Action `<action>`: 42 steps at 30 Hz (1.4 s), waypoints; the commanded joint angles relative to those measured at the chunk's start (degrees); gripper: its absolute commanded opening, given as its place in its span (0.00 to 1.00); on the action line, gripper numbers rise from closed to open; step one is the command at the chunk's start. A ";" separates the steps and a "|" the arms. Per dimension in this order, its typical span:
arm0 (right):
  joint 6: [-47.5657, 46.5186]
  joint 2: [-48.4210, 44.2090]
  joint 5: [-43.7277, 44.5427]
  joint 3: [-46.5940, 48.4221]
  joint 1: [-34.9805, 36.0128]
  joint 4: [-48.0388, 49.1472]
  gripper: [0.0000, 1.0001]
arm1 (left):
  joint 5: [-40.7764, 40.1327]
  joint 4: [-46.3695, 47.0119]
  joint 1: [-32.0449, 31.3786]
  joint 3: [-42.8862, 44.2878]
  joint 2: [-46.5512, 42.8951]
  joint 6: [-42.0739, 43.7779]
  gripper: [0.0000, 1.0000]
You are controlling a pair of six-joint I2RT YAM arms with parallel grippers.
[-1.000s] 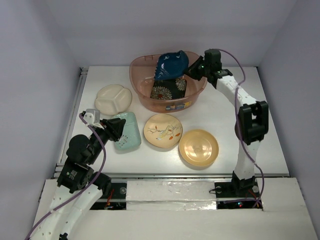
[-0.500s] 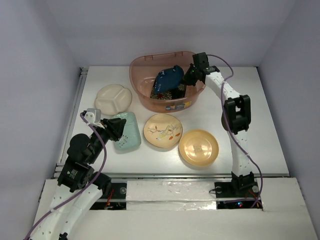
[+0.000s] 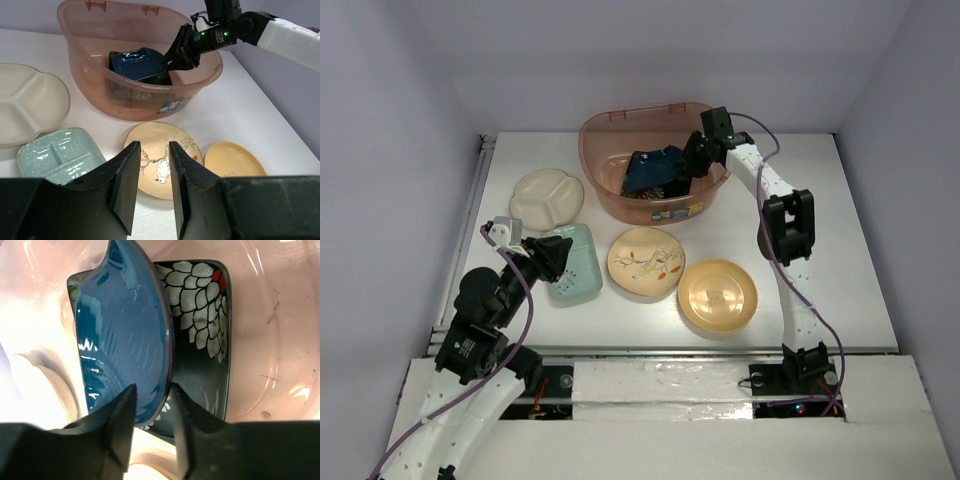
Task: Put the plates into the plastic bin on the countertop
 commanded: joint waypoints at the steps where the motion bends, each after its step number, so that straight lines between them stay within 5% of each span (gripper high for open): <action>1: -0.22 -2.26 -2.07 2.17 0.04 4.38 0.44 | 0.44 1.96 0.23 1.09 0.56 0.27 0.27; 10: -2.31 -14.63 1.09 -2.67 0.04 12.82 0.71 | -0.08 1.87 0.23 1.09 0.56 0.27 0.27; 16: -5.75 -24.40 3.73 -7.31 0.04 17.13 0.75 | -0.17 1.78 0.23 1.09 1.00 0.18 0.27; 19: -7.77 -31.86 3.73 -14.41 0.04 20.46 0.62 | -0.26 1.78 0.23 1.09 1.26 0.18 0.27; 20: -8.56 -34.15 3.64 -17.32 0.04 22.91 0.42 | -0.26 1.78 0.23 1.09 1.26 0.18 0.27; 23: -8.92 -45.65 2.77 -33.26 0.04 29.67 0.00 | -0.44 1.78 0.23 1.17 1.44 0.10 0.23; 29: -10.76 -66.67 7.59 -59.95 5.47 30.42 0.00 | -0.35 1.78 0.23 1.17 2.05 0.09 0.00; 36: -5.41 -85.57 13.11 -84.48 10.06 26.28 0.00 | 0.35 2.05 0.75 1.35 3.99 -0.08 0.00; 42: -1.55 -86.83 22.62 -92.32 10.06 18.29 0.07 | 0.97 2.31 0.76 1.44 4.69 0.09 0.05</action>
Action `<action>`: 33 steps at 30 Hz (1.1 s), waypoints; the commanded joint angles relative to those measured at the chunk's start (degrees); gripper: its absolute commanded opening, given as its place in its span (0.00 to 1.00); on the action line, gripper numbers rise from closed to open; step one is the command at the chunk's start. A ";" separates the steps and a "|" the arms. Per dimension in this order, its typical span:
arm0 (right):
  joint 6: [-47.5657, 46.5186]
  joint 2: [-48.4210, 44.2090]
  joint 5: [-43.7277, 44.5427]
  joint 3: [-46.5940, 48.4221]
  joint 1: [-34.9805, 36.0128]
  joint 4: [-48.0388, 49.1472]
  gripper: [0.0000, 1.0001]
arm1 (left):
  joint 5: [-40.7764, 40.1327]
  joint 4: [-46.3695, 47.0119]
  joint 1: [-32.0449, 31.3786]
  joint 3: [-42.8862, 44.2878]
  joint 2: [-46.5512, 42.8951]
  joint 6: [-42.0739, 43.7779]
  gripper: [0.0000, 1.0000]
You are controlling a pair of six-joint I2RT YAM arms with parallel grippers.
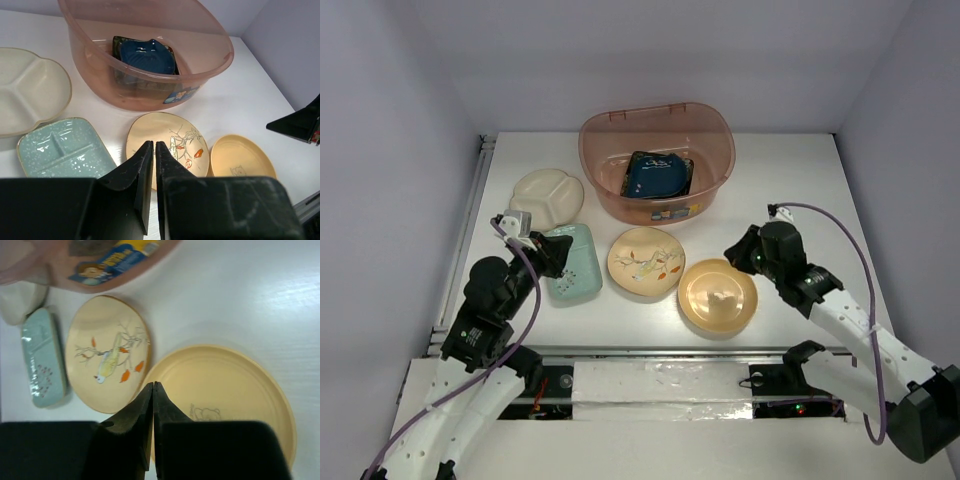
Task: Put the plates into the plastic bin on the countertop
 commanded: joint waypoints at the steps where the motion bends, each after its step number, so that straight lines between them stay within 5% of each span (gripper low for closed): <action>1: 3.88 1.70 7.17 -1.48 -0.13 -2.99 0.11 | 0.93 2.31 0.39 1.44 0.45 0.12 0.05; 5: 4.16 5.65 7.01 -2.98 -0.13 -1.07 0.39 | 1.01 2.13 0.39 1.26 -0.86 0.03 0.07; 11: 1.09 17.32 6.14 3.07 -0.13 2.19 0.51 | 2.33 2.13 0.39 1.09 -2.01 0.03 0.09; 20: 3.88 30.17 1.20 6.94 -0.13 8.95 0.52 | 2.68 2.22 0.39 1.00 -3.24 0.03 0.11; 33: 8.20 33.44 13.50 8.70 -6.19 13.70 0.51 | 2.86 2.31 0.39 1.00 -2.98 -0.06 0.11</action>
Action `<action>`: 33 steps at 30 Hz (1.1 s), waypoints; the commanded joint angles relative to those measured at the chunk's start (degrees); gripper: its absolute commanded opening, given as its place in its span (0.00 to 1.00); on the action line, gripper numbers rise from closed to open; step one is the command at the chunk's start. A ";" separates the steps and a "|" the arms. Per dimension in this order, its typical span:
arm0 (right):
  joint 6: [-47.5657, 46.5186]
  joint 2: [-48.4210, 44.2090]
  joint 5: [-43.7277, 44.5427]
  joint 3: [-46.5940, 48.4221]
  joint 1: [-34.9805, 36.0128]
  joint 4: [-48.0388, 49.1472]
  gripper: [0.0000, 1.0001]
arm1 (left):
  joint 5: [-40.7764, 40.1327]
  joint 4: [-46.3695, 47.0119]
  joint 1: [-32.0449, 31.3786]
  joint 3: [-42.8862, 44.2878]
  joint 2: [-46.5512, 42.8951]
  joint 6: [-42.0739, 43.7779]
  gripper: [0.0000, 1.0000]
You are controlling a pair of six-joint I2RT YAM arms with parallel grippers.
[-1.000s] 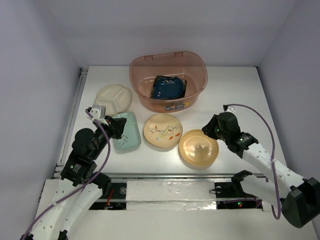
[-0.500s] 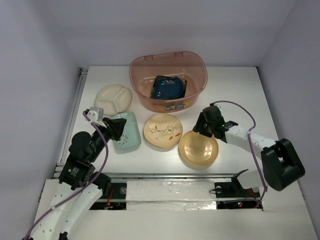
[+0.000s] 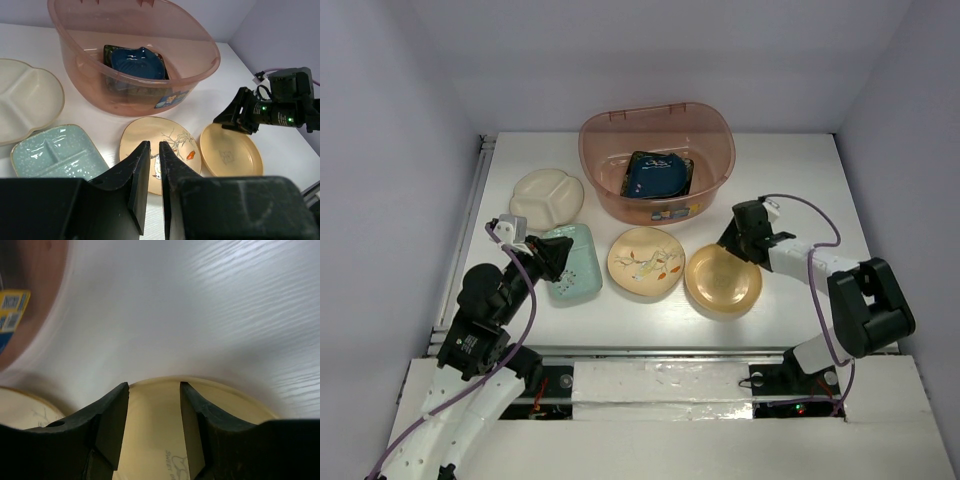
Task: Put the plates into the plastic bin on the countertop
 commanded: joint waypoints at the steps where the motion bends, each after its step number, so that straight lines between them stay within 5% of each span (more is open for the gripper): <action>1: 0.98 -1.21 5.88 3.50 -0.93 4.41 0.51 | 0.89 2.29 0.39 0.91 -0.11 -0.06 0.11; 5: -2.68 -1.38 13.16 8.24 -0.93 3.36 0.51 | 0.81 2.29 0.39 0.91 -0.02 -0.06 0.12; 10: -10.43 -8.38 5.46 8.53 -0.06 -1.29 0.51 | 0.72 2.29 0.39 0.91 -0.02 -0.06 0.12; 13: -11.94 -13.49 -0.17 3.97 3.98 -4.28 0.27 | 0.80 2.46 0.39 1.09 -0.02 -0.06 0.12; 14: -11.15 -16.29 -2.88 2.65 5.30 -4.98 0.00 | 0.89 2.55 0.39 1.09 -0.02 0.03 0.12; 19: -5.97 -19.40 -5.11 -3.51 19.94 -8.14 0.00 | 1.07 2.38 0.39 1.09 -0.02 -0.06 0.12; 21: -3.86 -18.61 -0.99 -2.99 23.75 -11.91 0.09 | 0.98 2.46 0.39 1.00 0.06 -0.06 0.12; 22: -3.50 -18.35 1.38 -2.29 26.12 -12.89 0.33 | 1.07 2.38 0.39 1.00 0.15 -0.06 0.12; 23: -3.41 -18.08 1.84 -2.03 26.75 -13.60 0.47 | 1.16 2.46 0.39 1.00 0.15 -0.06 0.12; 26: -4.20 -16.33 3.59 -0.80 27.28 -14.66 0.70 | 0.98 2.38 0.39 1.00 0.15 -0.15 0.12; 33: -6.75 -4.39 7.29 5.34 30.53 -20.45 0.62 | 0.80 2.29 0.39 0.91 -0.20 -0.06 0.14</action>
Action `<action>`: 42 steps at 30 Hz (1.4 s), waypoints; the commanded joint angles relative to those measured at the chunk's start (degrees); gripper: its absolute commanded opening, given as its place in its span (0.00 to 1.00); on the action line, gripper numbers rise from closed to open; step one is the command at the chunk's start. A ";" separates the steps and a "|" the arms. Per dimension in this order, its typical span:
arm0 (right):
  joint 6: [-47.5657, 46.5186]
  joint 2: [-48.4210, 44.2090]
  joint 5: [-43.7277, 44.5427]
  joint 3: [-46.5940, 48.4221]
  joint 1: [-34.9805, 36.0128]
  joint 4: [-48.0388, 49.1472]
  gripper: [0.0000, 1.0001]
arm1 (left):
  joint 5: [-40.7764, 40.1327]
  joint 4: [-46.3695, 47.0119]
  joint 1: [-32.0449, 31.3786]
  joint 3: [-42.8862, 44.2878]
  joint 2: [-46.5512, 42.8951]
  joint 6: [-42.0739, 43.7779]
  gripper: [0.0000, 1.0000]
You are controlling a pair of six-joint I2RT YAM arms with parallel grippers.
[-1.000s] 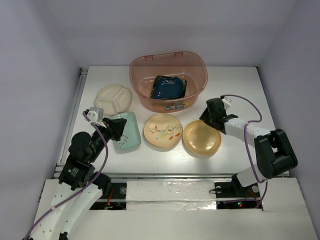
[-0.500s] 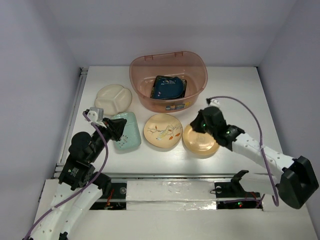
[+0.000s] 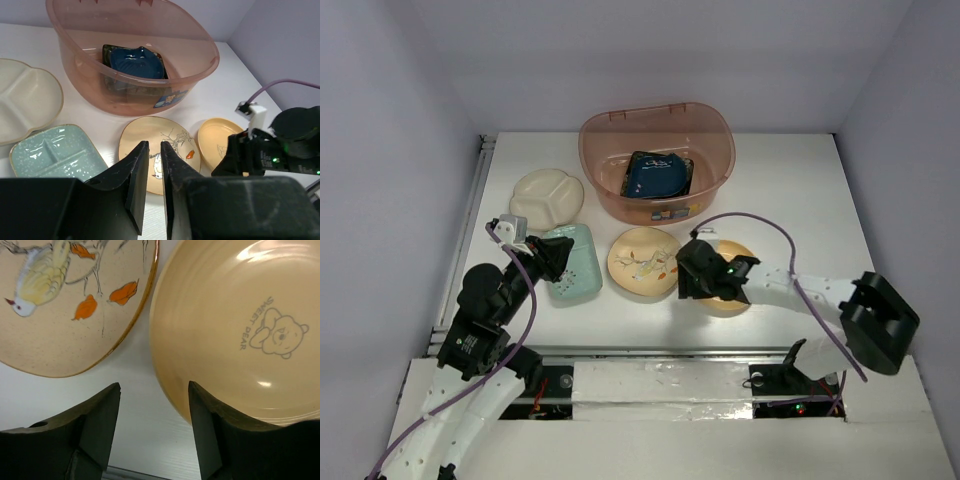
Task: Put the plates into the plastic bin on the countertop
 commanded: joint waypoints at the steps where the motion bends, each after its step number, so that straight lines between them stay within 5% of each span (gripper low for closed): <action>1: -1.44 4.78 3.27 4.77 3.17 -4.04 0.61 | 0.50 2.29 0.39 0.91 -0.31 -0.06 0.14; 9: 0.22 12.70 7.83 10.04 5.02 -10.54 0.48 | 0.67 2.29 0.39 1.00 -0.66 -0.06 0.15; 19: 3.39 10.97 8.98 10.05 5.02 -13.98 0.00 | 0.85 2.29 0.39 0.91 -1.01 -0.06 0.15; 28: 2.96 -6.09 17.93 20.22 5.02 -27.94 0.00 | 0.94 2.38 0.39 0.91 -0.66 -0.06 0.15; 32: -5.02 -6.90 26.19 38.29 5.02 -29.19 0.00 | 0.94 2.46 0.39 1.00 -0.75 -0.15 0.15; 35: -22.72 -3.57 31.12 46.57 5.02 -14.67 0.00 | 0.94 2.38 0.39 0.91 -0.75 -0.15 0.15; 42: -44.21 15.06 24.74 64.61 0.64 3.74 0.00 | 0.67 2.20 0.39 0.82 -0.84 -0.15 0.15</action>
